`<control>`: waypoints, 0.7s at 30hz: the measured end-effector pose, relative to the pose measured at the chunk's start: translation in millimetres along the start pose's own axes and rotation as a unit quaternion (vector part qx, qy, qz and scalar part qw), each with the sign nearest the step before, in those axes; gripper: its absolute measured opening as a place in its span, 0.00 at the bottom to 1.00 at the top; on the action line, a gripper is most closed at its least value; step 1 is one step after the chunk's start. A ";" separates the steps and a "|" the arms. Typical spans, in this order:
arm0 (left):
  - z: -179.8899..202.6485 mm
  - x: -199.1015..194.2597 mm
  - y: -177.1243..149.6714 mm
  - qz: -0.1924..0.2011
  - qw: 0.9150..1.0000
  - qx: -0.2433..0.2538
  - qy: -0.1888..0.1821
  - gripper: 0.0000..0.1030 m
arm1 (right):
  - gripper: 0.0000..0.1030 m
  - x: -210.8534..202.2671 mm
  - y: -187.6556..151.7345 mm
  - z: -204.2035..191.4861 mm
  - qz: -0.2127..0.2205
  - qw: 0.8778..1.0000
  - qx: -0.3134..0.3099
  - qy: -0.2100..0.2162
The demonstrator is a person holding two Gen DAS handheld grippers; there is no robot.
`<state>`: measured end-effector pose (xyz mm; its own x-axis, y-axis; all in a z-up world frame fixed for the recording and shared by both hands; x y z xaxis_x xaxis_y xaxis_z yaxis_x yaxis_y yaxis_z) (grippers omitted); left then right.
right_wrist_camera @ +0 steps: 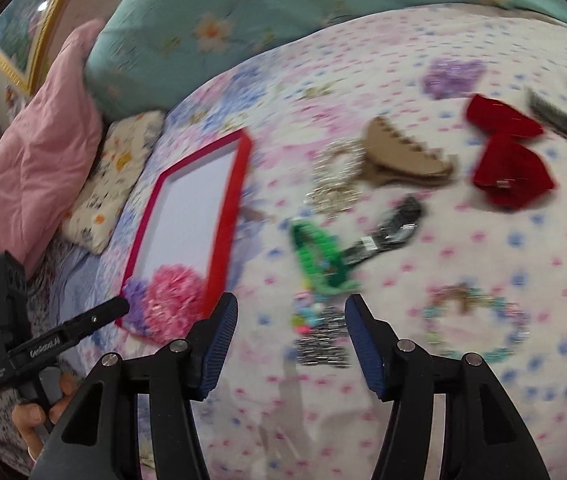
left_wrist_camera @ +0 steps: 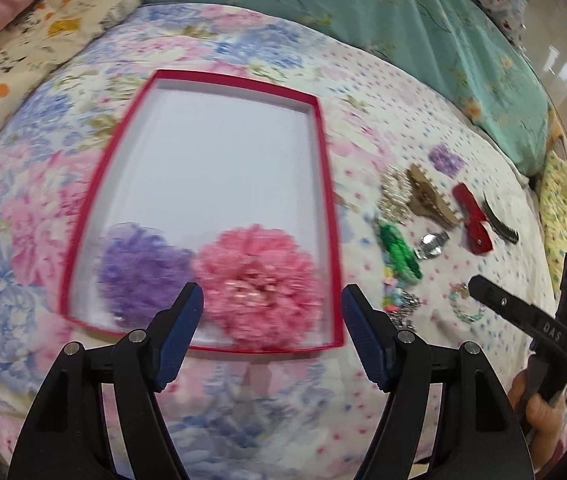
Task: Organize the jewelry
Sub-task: 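Open both tools to drop the scrunchies into the box, then move the left tool to the tan claw clip and grasp it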
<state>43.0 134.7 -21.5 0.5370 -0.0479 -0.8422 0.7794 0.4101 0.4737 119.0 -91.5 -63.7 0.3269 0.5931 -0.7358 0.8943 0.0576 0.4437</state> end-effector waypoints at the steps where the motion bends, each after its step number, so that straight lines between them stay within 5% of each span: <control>1: 5.4 2.0 -0.9 -0.003 1.000 0.003 -0.004 0.69 | 0.57 -4.1 1.7 7.8 0.004 1.000 0.007 -0.004; 21: 115.6 59.1 32.8 -0.055 0.994 0.049 -0.080 0.69 | 0.57 -35.9 50.5 116.6 0.062 0.989 0.097 -0.088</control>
<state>137.6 40.1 -26.0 0.4847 -0.2342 -0.8428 0.8599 0.3039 0.4101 188.2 -203.5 -74.5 0.4699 0.4365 -0.7672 0.8807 -0.1724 0.4413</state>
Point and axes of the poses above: each gripper's, at about its wrist camera, not at the fingertips, and x roughly the way its jaws point, z to its right, y to its top, the point moved 2 cm from there along x, roughly the way its jaws point
